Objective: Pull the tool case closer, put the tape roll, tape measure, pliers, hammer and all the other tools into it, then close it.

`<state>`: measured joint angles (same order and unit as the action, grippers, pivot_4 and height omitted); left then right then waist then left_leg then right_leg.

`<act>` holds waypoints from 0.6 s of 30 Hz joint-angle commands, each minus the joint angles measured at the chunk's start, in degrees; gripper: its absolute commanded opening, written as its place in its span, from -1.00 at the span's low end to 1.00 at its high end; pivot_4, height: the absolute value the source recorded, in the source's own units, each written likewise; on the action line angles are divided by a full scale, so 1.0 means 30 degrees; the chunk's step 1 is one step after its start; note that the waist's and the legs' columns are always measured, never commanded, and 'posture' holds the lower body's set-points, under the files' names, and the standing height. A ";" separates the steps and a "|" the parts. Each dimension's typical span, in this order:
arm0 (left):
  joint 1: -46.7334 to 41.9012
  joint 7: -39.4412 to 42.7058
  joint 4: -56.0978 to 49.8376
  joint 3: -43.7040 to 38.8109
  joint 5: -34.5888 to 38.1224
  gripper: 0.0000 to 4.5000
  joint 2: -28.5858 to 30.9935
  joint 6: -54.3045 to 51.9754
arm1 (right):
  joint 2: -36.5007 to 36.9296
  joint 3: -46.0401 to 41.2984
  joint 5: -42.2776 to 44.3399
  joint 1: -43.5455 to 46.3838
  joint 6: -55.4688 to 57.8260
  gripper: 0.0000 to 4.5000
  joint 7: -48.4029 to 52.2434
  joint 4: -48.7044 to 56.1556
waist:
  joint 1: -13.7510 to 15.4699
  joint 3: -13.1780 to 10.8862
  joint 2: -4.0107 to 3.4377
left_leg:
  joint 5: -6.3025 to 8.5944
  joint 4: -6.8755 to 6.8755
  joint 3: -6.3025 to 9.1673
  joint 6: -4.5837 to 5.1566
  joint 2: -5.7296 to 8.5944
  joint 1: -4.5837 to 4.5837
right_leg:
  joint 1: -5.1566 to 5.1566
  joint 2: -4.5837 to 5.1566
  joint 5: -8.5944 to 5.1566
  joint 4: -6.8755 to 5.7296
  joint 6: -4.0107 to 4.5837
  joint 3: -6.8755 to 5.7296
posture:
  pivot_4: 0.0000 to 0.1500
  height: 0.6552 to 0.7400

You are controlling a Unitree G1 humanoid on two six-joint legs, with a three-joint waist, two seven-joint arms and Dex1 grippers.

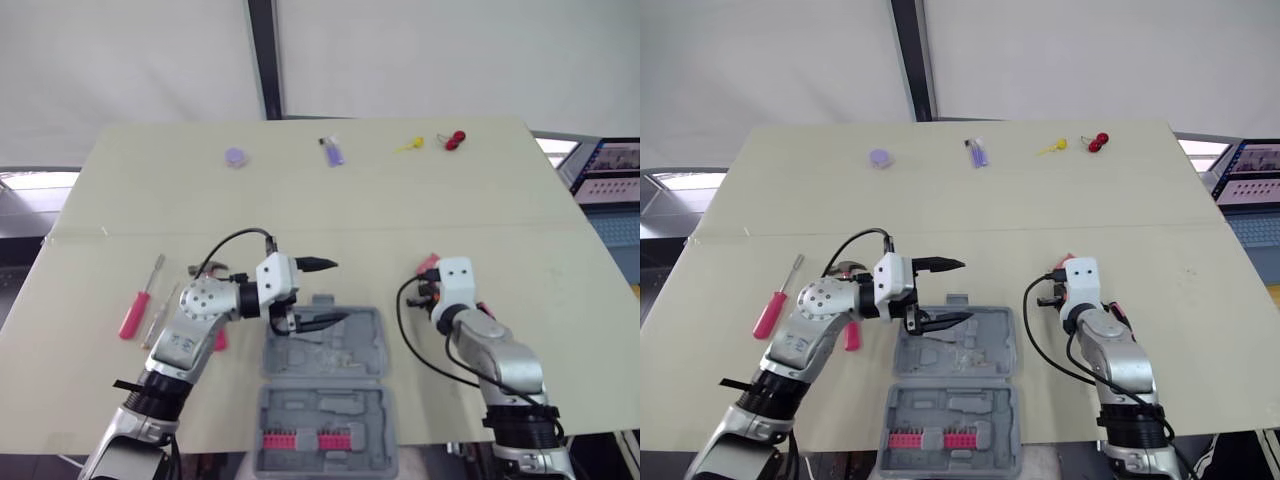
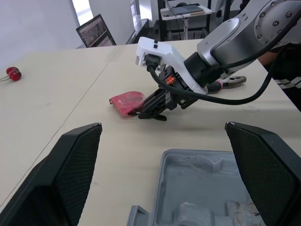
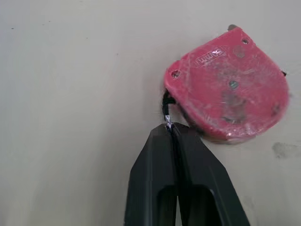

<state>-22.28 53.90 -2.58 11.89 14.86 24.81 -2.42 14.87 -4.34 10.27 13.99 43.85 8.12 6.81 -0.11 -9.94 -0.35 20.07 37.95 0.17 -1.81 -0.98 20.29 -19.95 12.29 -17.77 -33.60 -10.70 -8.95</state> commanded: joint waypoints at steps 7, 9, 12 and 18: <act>0.0834 0.2754 -0.0093 0.0526 -0.0286 1.00 0.1685 0.0964 | 0.2360 -0.0789 0.2086 -0.4802 0.2269 -0.99 0.3079 0.5426 | 0.0098 0.0001 0.0000 | 0.0002 -0.0006 0.0002 0.0003 0.0000 -0.0001 | 0.0005 0.0000 0.0000 0.0007 0.0000 -0.0003 | 1.00 1.00; 0.0867 0.3472 0.0107 0.0757 -0.0313 1.00 0.1961 0.1167 | 0.2708 -0.1167 0.2699 -0.6023 0.2690 -0.99 0.3554 0.6624 | 0.0131 0.0001 0.0000 | 0.0002 0.0001 0.0000 0.0003 0.0001 0.0000 | 0.0008 0.0000 0.0000 0.0005 0.0000 -0.0001 | 1.00 1.00; 0.1034 0.4496 0.0147 0.1232 -0.0376 1.00 0.2265 0.1418 | 0.3344 -0.1313 0.3420 -0.8053 0.3227 -0.99 0.4304 0.8293 | 0.0191 0.0001 0.0001 | 0.0003 0.0002 0.0000 0.0005 0.0001 -0.0002 | 0.0013 0.0000 0.0000 0.0008 0.0000 0.0000 | 1.00 1.00; 0.1722 0.5767 -0.0099 0.1626 -0.0353 1.00 0.2650 0.2195 | 0.4395 -0.1104 0.4055 -1.2550 0.3282 -0.99 0.5002 1.1035 | 0.0483 0.0004 -0.0001 | 0.0005 -0.0003 -0.0003 0.0007 0.0000 -0.0008 | 0.0019 0.0000 0.0000 0.0019 0.0001 0.0001 | 1.00 1.00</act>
<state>-17.30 70.25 -1.44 16.77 13.48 32.34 2.82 27.56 -7.75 21.46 -21.75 52.91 21.75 37.79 1.34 -9.93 -0.36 20.08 37.95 0.16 -1.79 -0.98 20.24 -19.87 12.28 -17.77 -33.55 -10.69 -8.94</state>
